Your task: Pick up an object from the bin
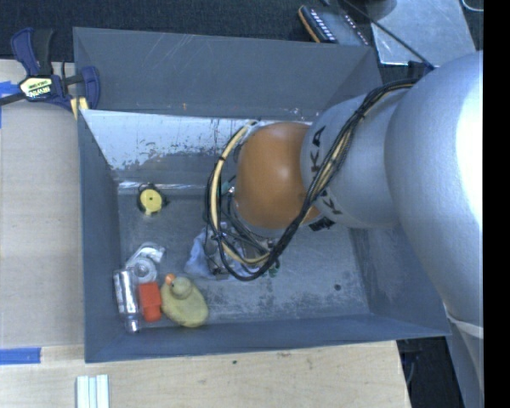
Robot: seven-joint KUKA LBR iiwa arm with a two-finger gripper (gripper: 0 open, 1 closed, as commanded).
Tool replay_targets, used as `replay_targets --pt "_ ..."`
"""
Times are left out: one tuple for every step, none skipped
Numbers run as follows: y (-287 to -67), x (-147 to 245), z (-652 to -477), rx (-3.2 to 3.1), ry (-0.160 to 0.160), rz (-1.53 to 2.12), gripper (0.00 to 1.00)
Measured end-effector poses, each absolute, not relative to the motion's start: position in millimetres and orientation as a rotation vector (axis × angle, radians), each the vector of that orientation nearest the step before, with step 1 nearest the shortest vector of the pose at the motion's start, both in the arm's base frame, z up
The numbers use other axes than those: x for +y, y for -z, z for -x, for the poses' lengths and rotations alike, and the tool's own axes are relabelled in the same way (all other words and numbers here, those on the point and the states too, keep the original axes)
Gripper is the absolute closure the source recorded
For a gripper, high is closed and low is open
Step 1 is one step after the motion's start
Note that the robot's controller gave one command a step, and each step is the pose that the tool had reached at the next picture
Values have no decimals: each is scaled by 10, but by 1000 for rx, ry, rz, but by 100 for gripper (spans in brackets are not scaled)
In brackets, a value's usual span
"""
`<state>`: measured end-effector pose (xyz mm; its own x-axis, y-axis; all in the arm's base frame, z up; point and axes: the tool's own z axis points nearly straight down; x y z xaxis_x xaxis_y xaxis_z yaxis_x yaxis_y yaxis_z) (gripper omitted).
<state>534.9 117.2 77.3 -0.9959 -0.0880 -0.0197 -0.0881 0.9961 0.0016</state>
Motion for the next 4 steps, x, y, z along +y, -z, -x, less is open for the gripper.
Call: replay_targets --pt "-728 750 -5205 3103 -8 247 100" --pt "-761 499 -5087 3108 -3 277 100" --pt "-1624 657 -5198 3097 -5 352 100" --pt "-1501 627 -5420 3083 -2 426 100"
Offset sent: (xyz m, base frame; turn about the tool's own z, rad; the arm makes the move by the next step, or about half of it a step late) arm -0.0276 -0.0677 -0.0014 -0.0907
